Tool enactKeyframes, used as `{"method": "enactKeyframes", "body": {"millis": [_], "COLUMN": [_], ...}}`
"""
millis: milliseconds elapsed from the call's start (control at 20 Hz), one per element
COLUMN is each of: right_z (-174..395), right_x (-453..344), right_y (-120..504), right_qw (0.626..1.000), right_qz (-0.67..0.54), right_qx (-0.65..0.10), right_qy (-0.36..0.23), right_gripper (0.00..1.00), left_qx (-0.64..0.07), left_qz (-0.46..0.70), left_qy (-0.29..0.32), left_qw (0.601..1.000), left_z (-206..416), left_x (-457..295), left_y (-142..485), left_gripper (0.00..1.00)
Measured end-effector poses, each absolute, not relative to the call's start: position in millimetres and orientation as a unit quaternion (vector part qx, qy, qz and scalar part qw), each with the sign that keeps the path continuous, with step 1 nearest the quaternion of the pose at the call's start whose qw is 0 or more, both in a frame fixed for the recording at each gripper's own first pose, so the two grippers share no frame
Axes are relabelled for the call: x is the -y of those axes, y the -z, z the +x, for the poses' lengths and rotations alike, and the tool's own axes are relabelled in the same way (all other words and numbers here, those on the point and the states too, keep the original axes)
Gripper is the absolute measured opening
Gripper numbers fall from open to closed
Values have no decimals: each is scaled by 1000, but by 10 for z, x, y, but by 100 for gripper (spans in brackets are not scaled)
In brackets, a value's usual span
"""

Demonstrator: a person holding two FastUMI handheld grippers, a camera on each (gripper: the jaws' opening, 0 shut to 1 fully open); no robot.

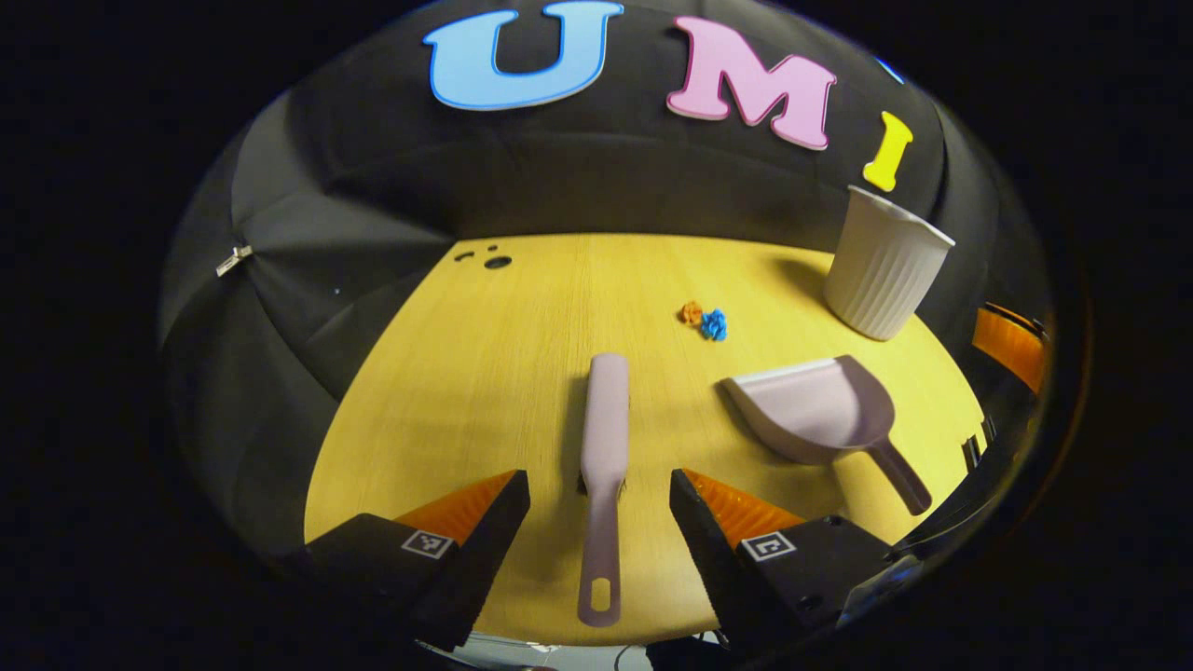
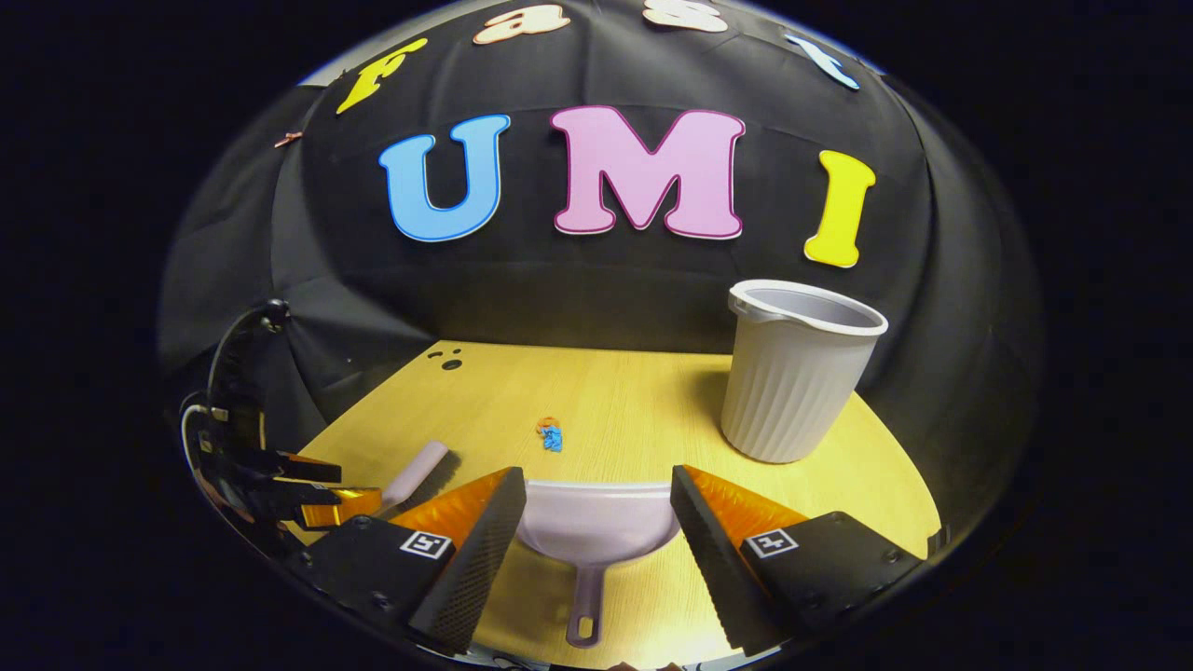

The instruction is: Pick up the small broom and dustpan from the desktop, sweep the trash into the dustpan with the broom, and then empty the trash into the garbage bin.

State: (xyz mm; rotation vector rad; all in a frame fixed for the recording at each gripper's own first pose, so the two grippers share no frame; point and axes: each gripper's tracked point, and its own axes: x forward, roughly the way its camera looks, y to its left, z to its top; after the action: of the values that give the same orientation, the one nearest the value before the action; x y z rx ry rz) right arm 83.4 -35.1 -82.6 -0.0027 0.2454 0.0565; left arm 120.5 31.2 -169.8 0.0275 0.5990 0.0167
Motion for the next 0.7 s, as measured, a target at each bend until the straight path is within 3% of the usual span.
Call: {"method": "enactKeyframes", "body": {"millis": [450,600,700], "right_z": [1061,1089,1103], "right_x": [516,597,629], "right_y": [1075,1197,1257], "right_qw": [987,983,981], "right_qz": [8,16,25], "right_qx": [-159,-180,-193], "right_qy": [-21,-11,-9], "right_gripper": [98,98,98], "left_qx": [-414,-433,-444], "left_qz": [24,22,13], "left_qy": [-24,-26,-28], "left_qw": [909,901,895], "left_z": [1519,1589,1608], "left_x": [-384,-359,-334], "left_y": [2225,2330,2398], "left_gripper": [94,86,85]}}
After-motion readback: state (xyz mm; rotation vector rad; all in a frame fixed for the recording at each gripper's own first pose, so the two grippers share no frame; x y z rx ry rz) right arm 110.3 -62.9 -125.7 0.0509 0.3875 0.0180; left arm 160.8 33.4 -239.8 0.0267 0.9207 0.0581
